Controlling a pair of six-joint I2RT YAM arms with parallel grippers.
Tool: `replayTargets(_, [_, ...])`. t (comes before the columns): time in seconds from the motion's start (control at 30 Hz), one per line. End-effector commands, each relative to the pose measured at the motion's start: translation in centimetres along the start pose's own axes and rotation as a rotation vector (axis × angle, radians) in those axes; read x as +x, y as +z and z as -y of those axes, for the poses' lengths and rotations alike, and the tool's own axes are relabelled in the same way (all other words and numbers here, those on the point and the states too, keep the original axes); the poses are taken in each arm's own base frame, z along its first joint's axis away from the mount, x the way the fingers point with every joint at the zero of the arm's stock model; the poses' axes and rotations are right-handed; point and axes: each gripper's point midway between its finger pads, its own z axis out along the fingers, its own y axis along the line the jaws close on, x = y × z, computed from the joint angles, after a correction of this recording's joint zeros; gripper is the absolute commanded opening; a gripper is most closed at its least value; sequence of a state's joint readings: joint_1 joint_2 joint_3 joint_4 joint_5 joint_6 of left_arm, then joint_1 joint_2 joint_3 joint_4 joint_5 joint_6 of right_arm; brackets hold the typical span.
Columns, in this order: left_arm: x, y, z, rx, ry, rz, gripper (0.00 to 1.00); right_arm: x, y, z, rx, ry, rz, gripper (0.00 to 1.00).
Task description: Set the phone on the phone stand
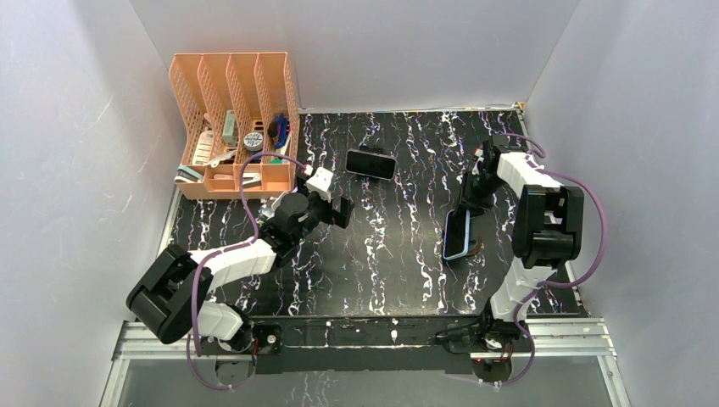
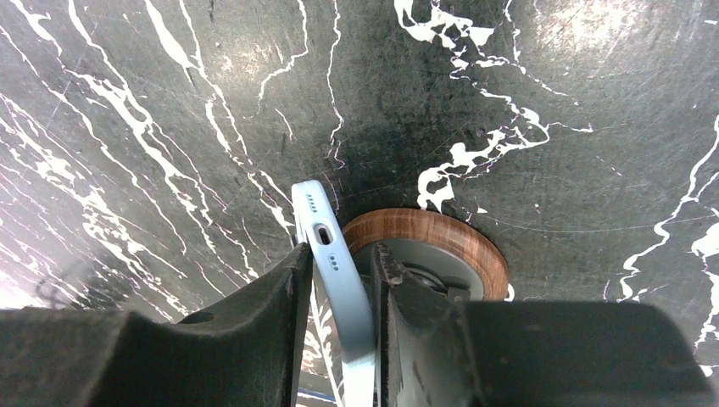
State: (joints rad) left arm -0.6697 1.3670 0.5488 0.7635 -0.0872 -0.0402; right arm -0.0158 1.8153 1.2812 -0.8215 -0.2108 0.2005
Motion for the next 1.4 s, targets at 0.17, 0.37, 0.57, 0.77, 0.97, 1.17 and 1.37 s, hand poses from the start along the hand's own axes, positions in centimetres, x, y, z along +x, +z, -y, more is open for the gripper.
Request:
replayTargets(0.17, [-1.2,-0.4,-0.2,-0.008,0.011,0.046,0.98,-0.5,-0.6,0.8,0.065,-0.004,0.012,0.41])
replayTargets(0.37, [-1.1,-0.5,-0.2,-0.01,0.011,0.045,0.98,-0.5,-0.5,0.6,0.057,-0.006,0.01,0.39])
replayTargets(0.57, [-1.0,-0.5,-0.3,-0.018,0.013,0.044,0.98,-0.5,-0.5,0.4,0.049,-0.008,0.009,0.35])
replayTargets(0.77, [-1.1,-0.5,-0.4,-0.022,0.014,0.045,0.98,-0.7,-0.7,0.2,0.041,-0.01,0.017,0.22])
replayTargets(0.97, [-0.9,-0.5,-0.4,-0.023,0.017,0.042,0.98,-0.9,-0.9,-0.6,-0.004,-0.02,0.031,0.01])
replayTargets(1.17, [-0.7,-0.4,-0.3,-0.021,0.014,0.036,0.98,-1.1,-2.4,-2.2,-0.078,-0.03,0.063,0.01])
replayTargets(1.37, [-0.4,-0.1,-0.1,-0.013,0.01,0.027,0.98,-2.4,-6.8,-4.3,-0.131,-0.063,0.179,0.01])
